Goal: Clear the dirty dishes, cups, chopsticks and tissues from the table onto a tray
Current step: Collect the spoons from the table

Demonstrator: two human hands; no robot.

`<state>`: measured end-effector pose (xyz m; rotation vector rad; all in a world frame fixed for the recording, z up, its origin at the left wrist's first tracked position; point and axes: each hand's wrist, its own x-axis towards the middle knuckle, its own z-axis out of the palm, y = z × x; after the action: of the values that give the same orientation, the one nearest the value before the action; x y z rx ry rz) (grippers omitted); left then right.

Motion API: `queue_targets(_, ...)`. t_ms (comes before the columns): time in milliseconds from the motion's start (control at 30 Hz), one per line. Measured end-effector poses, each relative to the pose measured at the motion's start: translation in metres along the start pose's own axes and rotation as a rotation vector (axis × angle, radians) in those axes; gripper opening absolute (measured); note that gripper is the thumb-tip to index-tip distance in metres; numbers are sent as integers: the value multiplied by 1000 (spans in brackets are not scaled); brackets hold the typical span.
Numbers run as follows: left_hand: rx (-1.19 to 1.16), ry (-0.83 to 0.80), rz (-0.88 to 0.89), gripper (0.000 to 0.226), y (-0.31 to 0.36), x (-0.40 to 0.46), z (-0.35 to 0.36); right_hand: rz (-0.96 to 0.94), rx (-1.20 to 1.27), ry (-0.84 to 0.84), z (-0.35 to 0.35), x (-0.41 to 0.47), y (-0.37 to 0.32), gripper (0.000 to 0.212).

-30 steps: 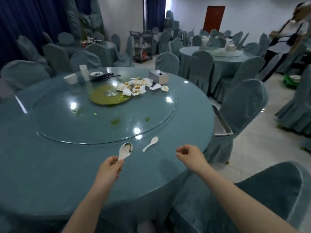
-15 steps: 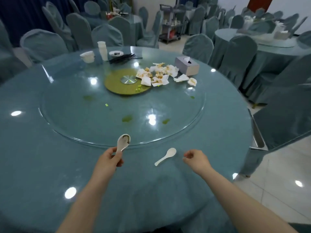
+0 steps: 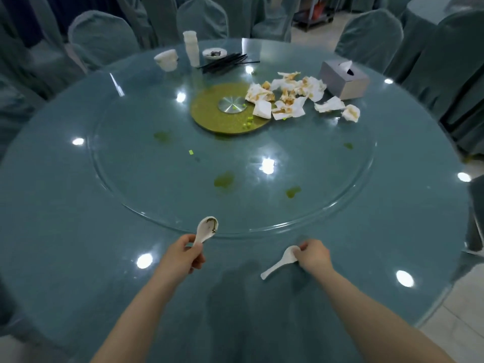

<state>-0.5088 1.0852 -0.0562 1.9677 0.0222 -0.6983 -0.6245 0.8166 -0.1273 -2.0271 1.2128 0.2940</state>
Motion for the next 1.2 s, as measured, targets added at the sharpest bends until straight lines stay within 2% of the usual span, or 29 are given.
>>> queue_targets(167, 7, 7, -3, 16, 11, 7, 11, -191, 84, -23, -10, -6, -51, 8)
queue_targets(367, 103, -56, 72, 19, 38, -2, 31, -443, 264, -115, -24, -37, -113, 14)
queue_targets(467, 99, -109, 68, 29, 54, -8, 37, -522, 274, -89, -26, -51, -127, 12)
queue_targets(633, 99, -189, 42, 33, 73, -12, 38, -545, 208, 32, -29, -56, -137, 18)
queue_targets(733, 152, -172, 69, 23, 77, -12, 39, -548, 214, 53, -31, -55, -139, 24)
queue_targets(867, 109, -88, 94, 19, 82, -14, 33, -567, 257, -34, -34, -51, -141, 28)
queue_targets(933, 86, -27, 81, 21, 84, -14, 22, -576, 283, -109, -34, -47, -141, 24)
queue_targets(1000, 68, 18, 74, 24, 84, -12, 8, -578, 277, -112, -32, -37, -138, 18)
queue_targets(1100, 15, 69, 65, 23, 82, -11, -10, -565, 123, -73, -26, -16, -132, 14)
queue_targets(1200, -67, 115, 31, 19, 77, -15, -25, -562, -118, -108, -14, 1, -123, 33)
